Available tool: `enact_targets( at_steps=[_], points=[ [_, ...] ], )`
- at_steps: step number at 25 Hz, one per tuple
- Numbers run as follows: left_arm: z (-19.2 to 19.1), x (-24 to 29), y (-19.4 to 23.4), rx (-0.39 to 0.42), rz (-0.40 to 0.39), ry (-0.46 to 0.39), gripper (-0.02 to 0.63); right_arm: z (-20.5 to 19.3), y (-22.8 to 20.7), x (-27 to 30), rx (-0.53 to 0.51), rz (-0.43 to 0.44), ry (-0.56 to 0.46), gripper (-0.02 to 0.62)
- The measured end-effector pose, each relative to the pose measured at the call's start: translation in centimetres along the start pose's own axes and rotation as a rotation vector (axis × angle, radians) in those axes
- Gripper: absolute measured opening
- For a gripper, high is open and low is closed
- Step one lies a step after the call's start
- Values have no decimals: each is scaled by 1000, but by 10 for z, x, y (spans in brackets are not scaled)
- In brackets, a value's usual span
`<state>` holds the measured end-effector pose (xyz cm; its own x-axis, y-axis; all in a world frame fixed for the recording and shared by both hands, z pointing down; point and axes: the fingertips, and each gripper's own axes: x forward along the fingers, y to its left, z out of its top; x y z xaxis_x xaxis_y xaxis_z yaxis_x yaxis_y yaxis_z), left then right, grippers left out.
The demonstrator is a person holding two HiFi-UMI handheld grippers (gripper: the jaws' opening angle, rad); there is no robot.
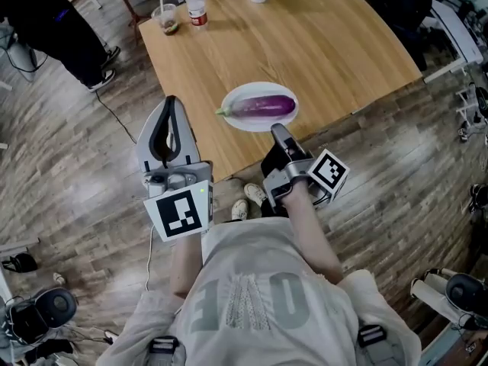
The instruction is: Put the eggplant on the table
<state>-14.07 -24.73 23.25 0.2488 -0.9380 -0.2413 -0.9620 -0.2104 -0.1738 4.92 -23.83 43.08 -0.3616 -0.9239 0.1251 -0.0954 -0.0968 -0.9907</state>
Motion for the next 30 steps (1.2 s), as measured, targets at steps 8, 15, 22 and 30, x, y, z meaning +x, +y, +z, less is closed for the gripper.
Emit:
enact_targets(
  at_steps=[8, 15, 22, 30],
  points=[
    [-9, 29, -18, 18, 14, 35, 8, 12, -27, 27, 25, 4, 17, 26],
    [-25, 42, -24, 48, 11, 94, 8, 13, -58, 45, 45, -33, 50, 26],
    [-36, 43, -16, 89, 38, 134, 9, 11, -97, 52, 94, -55, 53, 26],
    [-51, 42, -25, 106, 14, 184, 9, 16, -134, 58, 176, -91, 21, 26]
  ],
)
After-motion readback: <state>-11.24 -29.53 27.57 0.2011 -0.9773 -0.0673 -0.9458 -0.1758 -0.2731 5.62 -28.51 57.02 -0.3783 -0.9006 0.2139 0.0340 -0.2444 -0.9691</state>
